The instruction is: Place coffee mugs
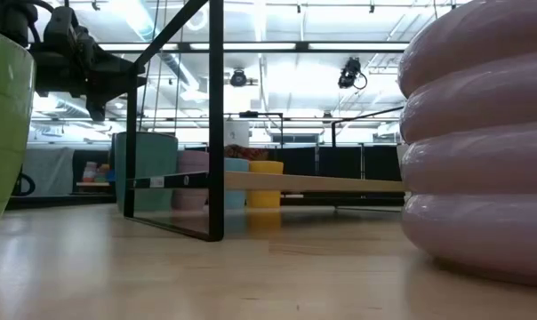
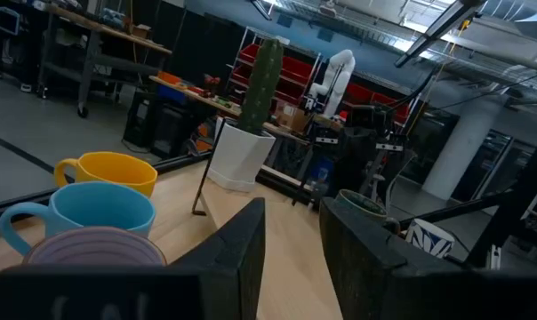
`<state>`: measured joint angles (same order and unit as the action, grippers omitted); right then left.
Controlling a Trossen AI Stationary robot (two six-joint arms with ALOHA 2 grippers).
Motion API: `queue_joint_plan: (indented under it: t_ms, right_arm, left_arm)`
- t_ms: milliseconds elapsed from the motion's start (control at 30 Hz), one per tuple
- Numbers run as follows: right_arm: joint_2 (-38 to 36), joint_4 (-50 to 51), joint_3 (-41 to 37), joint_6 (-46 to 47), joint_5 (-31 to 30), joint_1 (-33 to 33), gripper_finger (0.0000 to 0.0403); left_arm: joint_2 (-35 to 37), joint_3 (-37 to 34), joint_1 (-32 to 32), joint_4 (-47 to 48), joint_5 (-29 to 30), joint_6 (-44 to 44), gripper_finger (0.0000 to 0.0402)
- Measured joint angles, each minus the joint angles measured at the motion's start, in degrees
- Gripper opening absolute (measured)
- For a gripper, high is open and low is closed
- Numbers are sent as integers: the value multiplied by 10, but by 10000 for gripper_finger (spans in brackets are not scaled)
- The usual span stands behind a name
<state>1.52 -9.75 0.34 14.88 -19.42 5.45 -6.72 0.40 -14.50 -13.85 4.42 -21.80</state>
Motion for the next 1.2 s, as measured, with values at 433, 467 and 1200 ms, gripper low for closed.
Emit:
queue_joint_plan:
  t_ms: [433,467,1200]
  right_arm:
    - [0,0,0,0,0,0,14]
    - [0,0,0,0,0,0,14]
    - [0,0,0,0,0,0,14]
  left_arm:
    - [0,0,0,-10,0,0,116]
    - [0,0,0,-19,0,0,116]
    - [0,0,0,-57,-18,-107,116]
